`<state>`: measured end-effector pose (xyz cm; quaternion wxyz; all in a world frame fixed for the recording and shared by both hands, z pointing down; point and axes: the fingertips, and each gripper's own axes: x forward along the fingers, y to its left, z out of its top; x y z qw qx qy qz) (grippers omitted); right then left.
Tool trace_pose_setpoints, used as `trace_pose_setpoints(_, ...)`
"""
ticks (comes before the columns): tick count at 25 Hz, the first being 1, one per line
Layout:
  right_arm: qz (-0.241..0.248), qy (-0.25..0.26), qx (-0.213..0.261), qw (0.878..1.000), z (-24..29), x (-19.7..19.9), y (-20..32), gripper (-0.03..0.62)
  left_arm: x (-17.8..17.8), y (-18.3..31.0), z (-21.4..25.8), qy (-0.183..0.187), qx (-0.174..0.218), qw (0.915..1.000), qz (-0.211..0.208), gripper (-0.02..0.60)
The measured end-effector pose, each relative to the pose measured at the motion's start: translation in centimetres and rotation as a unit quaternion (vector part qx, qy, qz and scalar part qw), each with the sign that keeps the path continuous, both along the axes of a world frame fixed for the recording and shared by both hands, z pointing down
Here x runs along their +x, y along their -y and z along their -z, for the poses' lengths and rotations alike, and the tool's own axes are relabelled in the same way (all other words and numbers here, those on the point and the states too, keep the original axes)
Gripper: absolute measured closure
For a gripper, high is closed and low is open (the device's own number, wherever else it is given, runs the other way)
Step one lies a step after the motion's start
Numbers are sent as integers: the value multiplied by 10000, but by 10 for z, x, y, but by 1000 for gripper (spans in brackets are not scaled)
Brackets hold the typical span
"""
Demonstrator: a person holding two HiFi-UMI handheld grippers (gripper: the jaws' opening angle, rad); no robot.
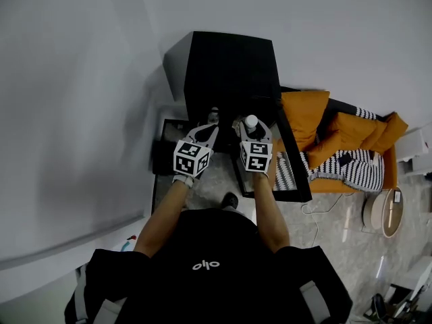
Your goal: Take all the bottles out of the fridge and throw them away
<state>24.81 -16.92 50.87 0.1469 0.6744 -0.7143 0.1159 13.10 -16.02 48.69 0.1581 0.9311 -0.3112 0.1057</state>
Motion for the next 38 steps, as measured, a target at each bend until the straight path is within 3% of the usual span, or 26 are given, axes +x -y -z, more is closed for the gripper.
trace_pose_setpoints(5, 432, 8, 17, 9991, 2, -35, 16, 390, -33, 8, 1, -41, 15, 9990, 441, 575)
trace_pose_setpoints(9, 982, 6, 29, 9952, 2, -83, 28, 390, -81, 8, 3, 23, 75, 9951, 984, 575)
trace_pose_setpoints(16, 2033, 65, 57, 9791, 4, -196, 44, 390, -184, 8, 6, 44, 133, 9778, 2091, 575)
trace_pose_setpoints(21, 2630, 65, 44, 9648, 3, -261, 44, 390, -240, -4, 3, 53, 94, 9648, 2628, 575)
trace_pose_setpoints(29, 3060, 60, -32, 9520, -3, -318, 39, 391, -296, -22, -4, 61, -5, 9503, 3114, 575)
trace_pose_setpoints(38, 3126, 60, -166, 9497, -15, -337, 44, 390, -315, -23, -17, 22, -122, 9475, 3194, 575)
